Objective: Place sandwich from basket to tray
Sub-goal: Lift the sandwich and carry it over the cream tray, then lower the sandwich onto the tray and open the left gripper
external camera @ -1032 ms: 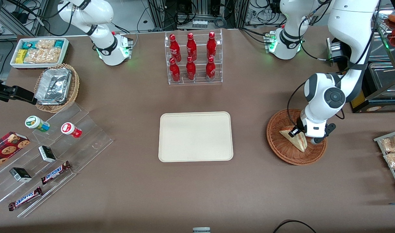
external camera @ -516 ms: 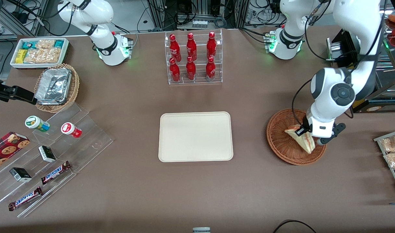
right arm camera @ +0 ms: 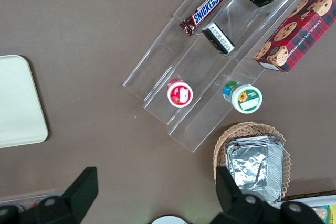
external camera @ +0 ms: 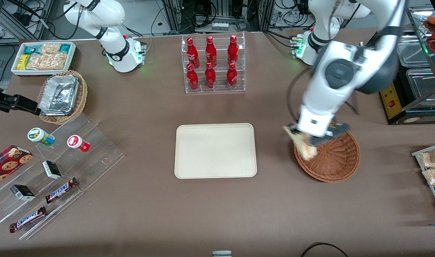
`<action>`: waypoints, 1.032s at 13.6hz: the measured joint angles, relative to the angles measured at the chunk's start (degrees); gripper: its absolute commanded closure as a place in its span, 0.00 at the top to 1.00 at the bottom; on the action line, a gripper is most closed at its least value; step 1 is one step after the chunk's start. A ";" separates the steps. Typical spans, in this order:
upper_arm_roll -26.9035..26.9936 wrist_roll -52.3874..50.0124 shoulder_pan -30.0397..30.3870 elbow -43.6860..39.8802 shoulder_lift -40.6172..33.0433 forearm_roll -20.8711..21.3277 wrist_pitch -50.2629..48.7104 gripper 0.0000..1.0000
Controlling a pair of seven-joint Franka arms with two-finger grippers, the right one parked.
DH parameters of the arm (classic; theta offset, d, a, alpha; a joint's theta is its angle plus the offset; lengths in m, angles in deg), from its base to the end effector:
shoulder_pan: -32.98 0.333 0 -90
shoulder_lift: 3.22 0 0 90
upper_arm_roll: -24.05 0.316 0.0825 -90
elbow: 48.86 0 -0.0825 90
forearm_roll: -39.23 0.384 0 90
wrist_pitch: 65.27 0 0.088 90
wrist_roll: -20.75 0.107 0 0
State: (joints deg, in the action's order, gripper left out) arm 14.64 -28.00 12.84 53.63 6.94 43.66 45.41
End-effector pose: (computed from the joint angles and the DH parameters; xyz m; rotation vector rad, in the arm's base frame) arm 0.5332 -0.2905 0.4492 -3.0515 -0.4748 -0.0040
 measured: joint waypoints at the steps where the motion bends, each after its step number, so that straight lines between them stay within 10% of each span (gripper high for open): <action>1: -0.09 -0.36 -3.04 -0.23 1.04 -0.05 0.15 0.02; 14: 0.28 -0.68 -19.24 -23.00 31.84 4.77 12.05 0.03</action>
State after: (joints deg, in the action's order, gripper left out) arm 14.91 -28.67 -6.40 30.63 38.78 48.42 57.46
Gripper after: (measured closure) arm 0.846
